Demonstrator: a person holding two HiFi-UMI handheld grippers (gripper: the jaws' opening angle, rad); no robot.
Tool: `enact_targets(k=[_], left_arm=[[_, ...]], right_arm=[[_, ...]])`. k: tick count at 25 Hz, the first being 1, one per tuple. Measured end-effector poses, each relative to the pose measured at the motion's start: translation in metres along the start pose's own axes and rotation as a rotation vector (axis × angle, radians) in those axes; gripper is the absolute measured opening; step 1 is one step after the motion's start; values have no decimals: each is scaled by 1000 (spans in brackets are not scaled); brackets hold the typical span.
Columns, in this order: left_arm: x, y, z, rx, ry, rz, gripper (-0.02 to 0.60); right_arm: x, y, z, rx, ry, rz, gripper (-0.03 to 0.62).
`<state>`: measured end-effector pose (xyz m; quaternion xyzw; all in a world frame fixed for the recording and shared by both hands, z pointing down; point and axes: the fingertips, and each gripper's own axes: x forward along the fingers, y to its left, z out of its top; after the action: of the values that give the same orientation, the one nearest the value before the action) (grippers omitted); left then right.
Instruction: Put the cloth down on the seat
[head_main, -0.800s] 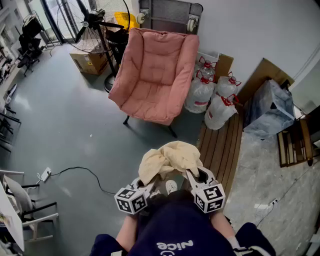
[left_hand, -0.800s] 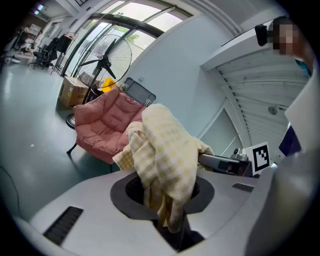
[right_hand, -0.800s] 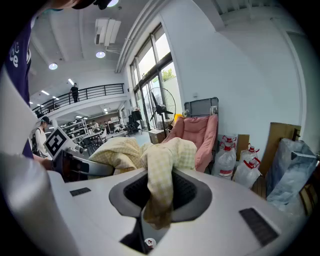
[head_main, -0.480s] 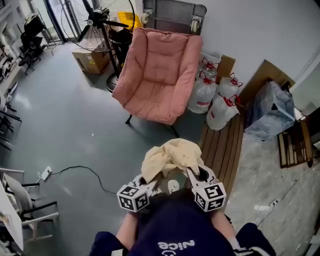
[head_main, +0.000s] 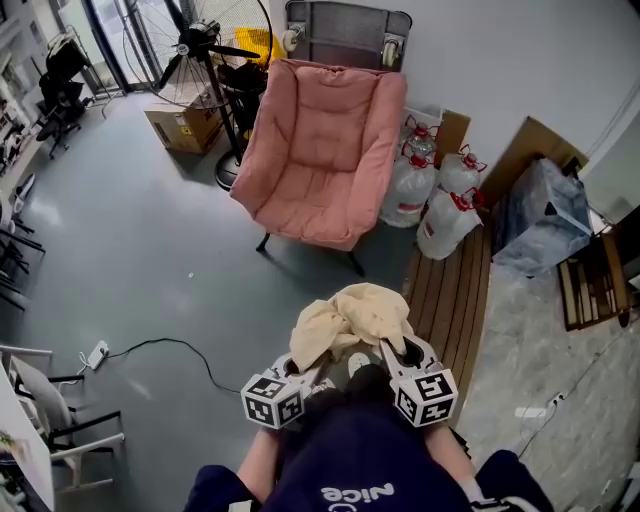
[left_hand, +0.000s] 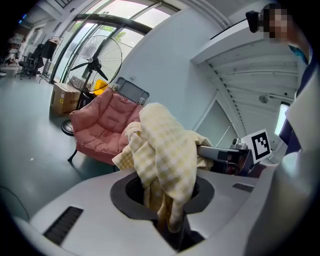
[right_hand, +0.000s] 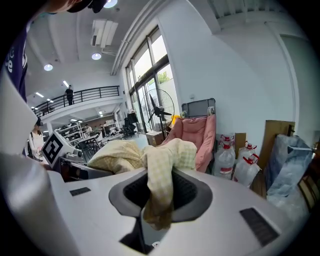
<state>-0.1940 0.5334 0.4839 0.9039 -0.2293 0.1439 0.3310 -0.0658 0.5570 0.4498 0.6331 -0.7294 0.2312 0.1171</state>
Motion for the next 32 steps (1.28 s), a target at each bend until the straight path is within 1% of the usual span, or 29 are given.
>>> enact_targets(k=[4, 9, 12, 19, 23, 27, 32], left_arm=[[-3, 4, -2, -2, -2, 7, 101], [6, 15, 9, -9, -21, 43, 101], [14, 25, 25, -8, -32, 78, 101], [40, 57, 61, -12, -51, 165, 101], [67, 63, 88, -31, -61, 200, 101], [115, 69, 120, -48, -71, 224, 101], [150, 69, 135, -54, -85, 221, 101]], right_arm=[[3, 1, -2, 1, 2, 5, 109], [23, -5, 8, -20, 4, 43, 109], [45, -14, 21, -15, 6, 75, 109], [109, -28, 52, -21, 10, 180, 109], [134, -53, 77, -20, 14, 221, 109], [165, -99, 101, -18, 19, 249, 109], [180, -130, 115, -27, 12, 254, 109]])
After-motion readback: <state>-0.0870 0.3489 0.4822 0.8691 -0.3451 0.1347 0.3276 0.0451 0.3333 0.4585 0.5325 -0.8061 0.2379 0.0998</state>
